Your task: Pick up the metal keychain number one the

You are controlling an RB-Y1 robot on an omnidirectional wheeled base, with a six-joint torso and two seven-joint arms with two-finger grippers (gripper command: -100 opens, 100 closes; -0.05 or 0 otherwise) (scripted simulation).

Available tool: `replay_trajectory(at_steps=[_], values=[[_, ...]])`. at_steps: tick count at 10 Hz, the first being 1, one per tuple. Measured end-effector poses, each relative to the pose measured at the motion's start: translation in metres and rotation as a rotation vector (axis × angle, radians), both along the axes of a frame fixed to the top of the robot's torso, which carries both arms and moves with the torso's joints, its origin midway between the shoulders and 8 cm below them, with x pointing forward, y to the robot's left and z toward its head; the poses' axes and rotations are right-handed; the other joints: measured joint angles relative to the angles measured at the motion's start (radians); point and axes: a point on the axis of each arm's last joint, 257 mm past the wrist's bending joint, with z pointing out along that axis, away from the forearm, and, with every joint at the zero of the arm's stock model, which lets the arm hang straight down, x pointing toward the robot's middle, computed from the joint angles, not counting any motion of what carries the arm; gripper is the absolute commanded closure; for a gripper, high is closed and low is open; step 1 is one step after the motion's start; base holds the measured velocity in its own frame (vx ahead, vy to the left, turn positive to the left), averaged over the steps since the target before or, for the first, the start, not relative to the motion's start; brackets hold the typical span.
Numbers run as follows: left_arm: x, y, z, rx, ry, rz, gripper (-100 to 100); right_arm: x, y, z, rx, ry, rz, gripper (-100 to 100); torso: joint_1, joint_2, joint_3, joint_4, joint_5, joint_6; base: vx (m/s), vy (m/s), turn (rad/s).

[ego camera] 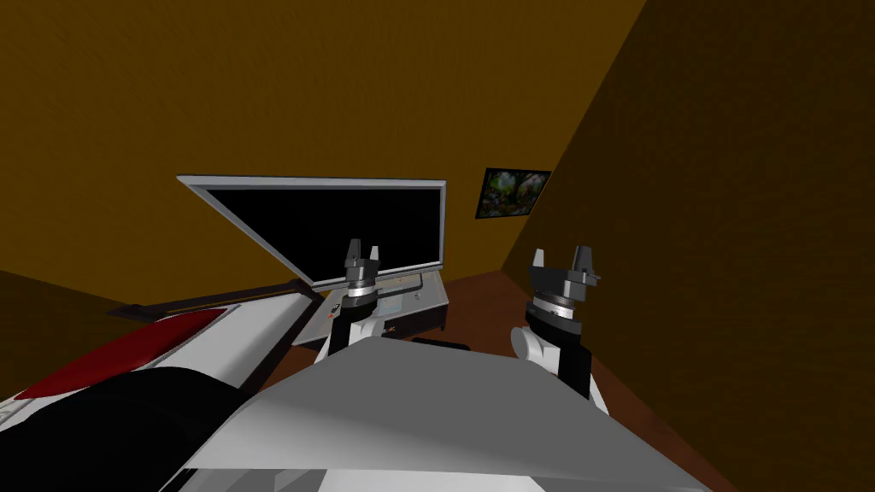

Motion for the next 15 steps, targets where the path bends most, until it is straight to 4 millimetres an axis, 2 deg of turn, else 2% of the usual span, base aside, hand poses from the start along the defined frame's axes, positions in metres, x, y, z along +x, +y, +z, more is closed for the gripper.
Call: replay_trajectory(at_steps=[4,8,15], values=[[0.017,-0.004,-0.032,0.101,0.067,0.020,-100,0.000,0.000,0.000,0.000,0.000,0.000,0,-0.001,0.004,0.003,0.001,0.000,0.000,-0.064,-0.025,-0.037],[0.036,0.001,-0.067,0.189,0.131,0.072,-100,0.000,0.000,0.000,0.000,0.000,0.000,0,-0.001,0.002,0.001,0.001,0.000,0.000,-0.043,-0.018,-0.034],[0.053,0.016,-0.121,0.295,0.233,0.151,-100,0.000,0.000,0.000,0.000,0.000,0.000,0,-0.001,0.002,0.001,0.000,0.000,0.000,-0.029,-0.009,-0.033]])
